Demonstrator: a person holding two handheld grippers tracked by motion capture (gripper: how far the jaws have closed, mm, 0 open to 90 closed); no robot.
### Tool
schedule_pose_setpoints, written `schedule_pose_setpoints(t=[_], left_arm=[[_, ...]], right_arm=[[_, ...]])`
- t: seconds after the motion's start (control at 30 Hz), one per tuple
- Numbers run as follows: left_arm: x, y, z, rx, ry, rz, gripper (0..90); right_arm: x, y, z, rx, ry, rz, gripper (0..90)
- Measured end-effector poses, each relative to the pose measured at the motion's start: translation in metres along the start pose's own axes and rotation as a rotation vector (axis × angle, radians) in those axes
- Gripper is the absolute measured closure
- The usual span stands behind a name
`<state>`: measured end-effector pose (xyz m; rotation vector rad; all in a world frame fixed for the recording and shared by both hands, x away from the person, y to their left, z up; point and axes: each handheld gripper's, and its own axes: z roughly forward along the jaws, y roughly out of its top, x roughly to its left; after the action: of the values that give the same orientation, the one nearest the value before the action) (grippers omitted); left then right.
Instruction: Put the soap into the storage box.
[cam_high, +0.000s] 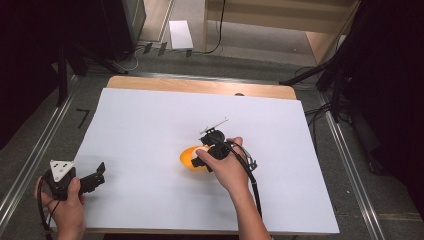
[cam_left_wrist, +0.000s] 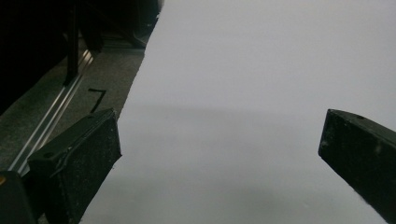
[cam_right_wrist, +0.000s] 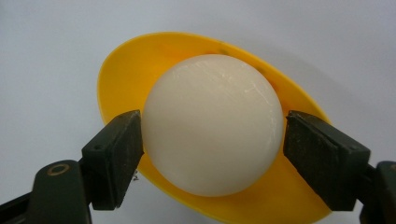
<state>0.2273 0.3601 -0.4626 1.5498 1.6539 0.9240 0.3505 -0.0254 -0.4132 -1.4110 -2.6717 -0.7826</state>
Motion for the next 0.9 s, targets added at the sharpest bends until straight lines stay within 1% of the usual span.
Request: schedule_pose_setpoints(t=[0.13,0.23,0.4,0.5,0.57,0.7,0.73,0.83,0.9], left_arm=[[0.0,0.0,0.0,0.001,0.001,0.001,0.0],[0.0,0.0,0.0,0.001,0.001,0.001,0.0],[0.0,0.0,0.0,0.001,0.002,0.002,0.0],[0.0,0.0,0.0,0.002,0.002,0.003,0.0],[0.0,0.0,0.0,0.001,0.002,0.002,0.0],[0.0,0.0,0.0,0.001,0.002,0.001,0.0],[0.0,0.0,0.0,0.001,0.002,0.0,0.0],[0.0,0.0,0.0,0.0,0.002,0.0,0.0],[0.0,0.0,0.0,0.0,0.002,-0.001,0.0]], right_arm=[[0.0,-0.001,-0.005,-0.013,-0.001,0.006,19.9],[-0.002,-0.002,-0.009,-0.022,-0.001,0.001,19.5],[-0.006,-0.004,-0.017,-0.039,-0.005,0.007,18.4],[-0.009,-0.006,-0.021,-0.045,-0.002,0.009,15.4],[-0.01,-0.007,-0.024,-0.049,-0.012,0.007,13.3],[-0.013,-0.01,-0.029,-0.06,-0.024,0.007,12.3],[-0.014,-0.01,-0.03,-0.057,-0.025,0.015,11.3],[-0.017,-0.012,-0.032,-0.059,-0.031,0.018,4.1],[-0.019,-0.013,-0.033,-0.063,-0.036,0.024,2.2]])
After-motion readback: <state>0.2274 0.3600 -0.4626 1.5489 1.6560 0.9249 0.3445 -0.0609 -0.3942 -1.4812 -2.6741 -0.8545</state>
